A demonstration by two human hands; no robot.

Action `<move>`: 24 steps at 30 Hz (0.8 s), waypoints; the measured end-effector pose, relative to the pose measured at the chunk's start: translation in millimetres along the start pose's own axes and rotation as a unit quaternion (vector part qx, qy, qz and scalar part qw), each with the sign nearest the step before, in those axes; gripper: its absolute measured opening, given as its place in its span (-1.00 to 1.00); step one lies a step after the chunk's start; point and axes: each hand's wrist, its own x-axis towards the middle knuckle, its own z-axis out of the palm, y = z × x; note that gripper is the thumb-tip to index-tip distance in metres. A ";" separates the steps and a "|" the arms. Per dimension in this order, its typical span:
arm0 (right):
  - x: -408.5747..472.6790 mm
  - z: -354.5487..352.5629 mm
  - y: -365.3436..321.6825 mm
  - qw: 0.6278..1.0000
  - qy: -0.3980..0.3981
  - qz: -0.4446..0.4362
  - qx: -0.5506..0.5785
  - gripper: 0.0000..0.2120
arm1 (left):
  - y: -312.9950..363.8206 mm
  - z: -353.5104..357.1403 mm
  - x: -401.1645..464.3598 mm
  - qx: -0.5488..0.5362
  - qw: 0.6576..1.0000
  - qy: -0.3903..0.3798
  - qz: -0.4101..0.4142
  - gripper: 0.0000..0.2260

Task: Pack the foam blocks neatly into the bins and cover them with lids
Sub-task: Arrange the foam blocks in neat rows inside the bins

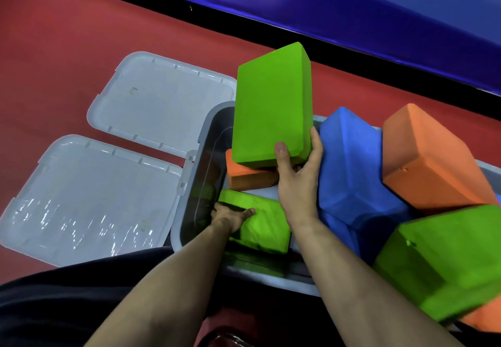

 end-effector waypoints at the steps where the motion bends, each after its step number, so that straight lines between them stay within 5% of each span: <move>1: 0.7 -0.5 2.0 1.000 -0.004 0.002 -0.003 -0.32 | -1.8 2.0 4.7 0.008 1.000 0.003 -0.006 0.14; 10: -1.2 -2.5 5.3 0.999 -0.034 0.011 -0.003 -0.32 | 4.1 6.4 4.3 0.074 0.996 0.016 -0.036 0.07; 18: 0.1 -1.4 5.8 0.998 -0.040 0.035 -0.029 -0.24 | 1.0 -18.7 -4.5 -0.106 0.994 -0.016 0.035 0.25; 21: 1.1 -0.1 -4.6 0.997 -0.047 0.052 -0.045 -0.20 | 14.4 -19.2 -23.7 -0.036 0.996 -0.049 0.071 0.21; 24: -0.4 0.0 -21.2 0.995 -0.053 0.052 -0.065 -0.24 | 30.4 -23.3 -52.5 0.117 0.984 0.008 0.131 0.15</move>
